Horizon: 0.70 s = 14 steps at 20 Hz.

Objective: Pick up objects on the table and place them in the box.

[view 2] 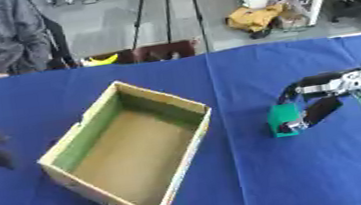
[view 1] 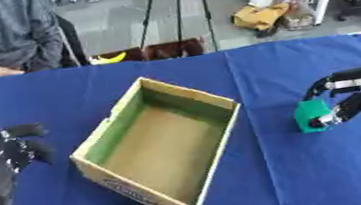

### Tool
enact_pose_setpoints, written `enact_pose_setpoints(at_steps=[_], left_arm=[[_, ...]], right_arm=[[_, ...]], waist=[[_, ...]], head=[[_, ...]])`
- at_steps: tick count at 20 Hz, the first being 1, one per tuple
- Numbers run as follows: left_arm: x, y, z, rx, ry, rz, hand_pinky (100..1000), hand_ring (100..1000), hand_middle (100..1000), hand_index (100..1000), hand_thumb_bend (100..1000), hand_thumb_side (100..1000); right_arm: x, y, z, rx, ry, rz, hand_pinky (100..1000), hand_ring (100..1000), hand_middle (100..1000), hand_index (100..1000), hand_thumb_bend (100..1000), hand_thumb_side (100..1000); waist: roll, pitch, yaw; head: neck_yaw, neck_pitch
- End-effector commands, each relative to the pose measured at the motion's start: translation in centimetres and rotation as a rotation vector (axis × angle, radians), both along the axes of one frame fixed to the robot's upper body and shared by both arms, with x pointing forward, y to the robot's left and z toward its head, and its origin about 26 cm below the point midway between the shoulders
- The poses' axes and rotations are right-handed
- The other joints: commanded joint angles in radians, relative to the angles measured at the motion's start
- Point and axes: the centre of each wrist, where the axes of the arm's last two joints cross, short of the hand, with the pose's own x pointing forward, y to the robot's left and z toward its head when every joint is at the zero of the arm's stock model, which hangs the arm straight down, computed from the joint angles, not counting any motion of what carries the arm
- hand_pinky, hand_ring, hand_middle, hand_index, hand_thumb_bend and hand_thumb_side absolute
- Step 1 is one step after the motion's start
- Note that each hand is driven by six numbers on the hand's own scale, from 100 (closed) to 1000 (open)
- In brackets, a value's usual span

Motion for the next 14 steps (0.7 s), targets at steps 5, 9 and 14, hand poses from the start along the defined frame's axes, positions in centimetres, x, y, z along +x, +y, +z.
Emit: enact_pose_setpoints(at_steps=[5,9,14], left_arm=[[0.0,0.2,0.8,0.016,-0.025,-0.001,515,535,612,705,407,992],[0.0,0.2,0.8,0.014,-0.025,-0.001,515,535,611,705,407,992],[0.0,0.1,0.8,0.013,-0.024,0.0,515,535,611,704,407,993]], right_arm=[[-0.1,0.2,0.6,-0.087,-0.039,0.036,840,941,921,910,488,726],[-0.1,0.3,-0.1,-0.098,-0.05,0.047,724,803,882,882,357,596],[-0.1,0.2,-0.4,-0.092,-0.083,0.043,480,549,773,803,100,182]], waist=[[0.002,-0.014,0.0],[0.006,-0.014,0.0],[0.008,-0.016,0.0]], head=[[-0.005,-0.016],[-0.005,-0.016],[-0.005,-0.015]])
